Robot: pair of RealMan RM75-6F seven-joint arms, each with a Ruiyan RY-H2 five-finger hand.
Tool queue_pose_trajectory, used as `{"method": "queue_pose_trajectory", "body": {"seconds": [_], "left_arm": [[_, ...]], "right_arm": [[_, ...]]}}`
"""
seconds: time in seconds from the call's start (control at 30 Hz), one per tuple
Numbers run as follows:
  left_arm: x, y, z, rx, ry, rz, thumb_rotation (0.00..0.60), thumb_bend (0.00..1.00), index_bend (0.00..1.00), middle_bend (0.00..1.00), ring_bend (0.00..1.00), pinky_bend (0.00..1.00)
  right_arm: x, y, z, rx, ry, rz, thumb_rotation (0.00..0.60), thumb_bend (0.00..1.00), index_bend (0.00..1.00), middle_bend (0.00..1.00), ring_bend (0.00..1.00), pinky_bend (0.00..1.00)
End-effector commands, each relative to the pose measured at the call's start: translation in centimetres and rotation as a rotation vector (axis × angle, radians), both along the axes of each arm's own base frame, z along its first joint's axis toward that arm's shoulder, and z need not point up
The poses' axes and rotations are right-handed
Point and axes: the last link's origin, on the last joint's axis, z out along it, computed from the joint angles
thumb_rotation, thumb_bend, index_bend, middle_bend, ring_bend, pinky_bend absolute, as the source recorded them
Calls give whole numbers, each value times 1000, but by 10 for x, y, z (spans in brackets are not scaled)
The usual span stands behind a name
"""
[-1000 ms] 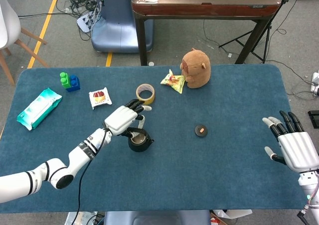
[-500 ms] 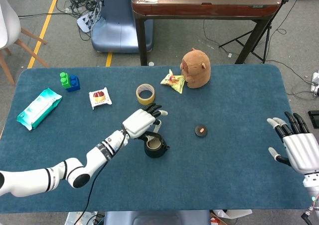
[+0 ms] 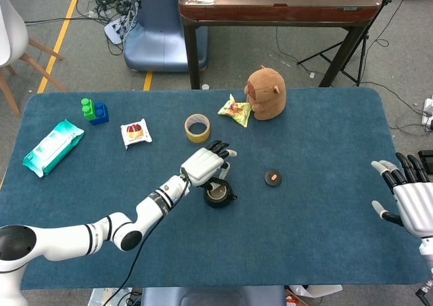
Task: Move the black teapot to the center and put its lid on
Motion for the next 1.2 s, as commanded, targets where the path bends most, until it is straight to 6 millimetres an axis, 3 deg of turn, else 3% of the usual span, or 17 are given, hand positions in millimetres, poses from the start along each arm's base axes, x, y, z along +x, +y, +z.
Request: {"method": "queue_pose_trajectory", "body": {"seconds": [0.03,0.43,0.67,0.77,0.9,1.07,1.2], "left_arm": [[2,2,-5,2,9,4,600,358,649,167,0,0],[7,9,-20,11,40,17,600,358,646,167,0,0],[6,13,-26,19,72,21,600,358,587,167,0,0],[5,14,-28,19,81,25,600,358,508,166,0,0],[6,14,-28,19,79,32,600,358,333,160,0,0],[5,14,-26,25,80,33,600,303,94,46,0,0],[4,13,-21,23,75,32,600,268,3,0,0,0]], "right_arm": [[-2,0,0,1,-2,-4,600,227,170,211,15,32],[-9,1,5,-10,-7,-25,600,228,170,211,15,32],[-12,1,5,-11,-9,-33,600,227,170,211,15,32],[-13,0,5,-11,-11,-33,600,228,170,211,15,32],[-13,0,5,-10,-11,-31,600,227,170,211,15,32],[-12,0,5,-10,-11,-27,600,228,170,211,15,32],[-11,-2,4,-6,-10,-22,600,227,170,211,15,32]]}}
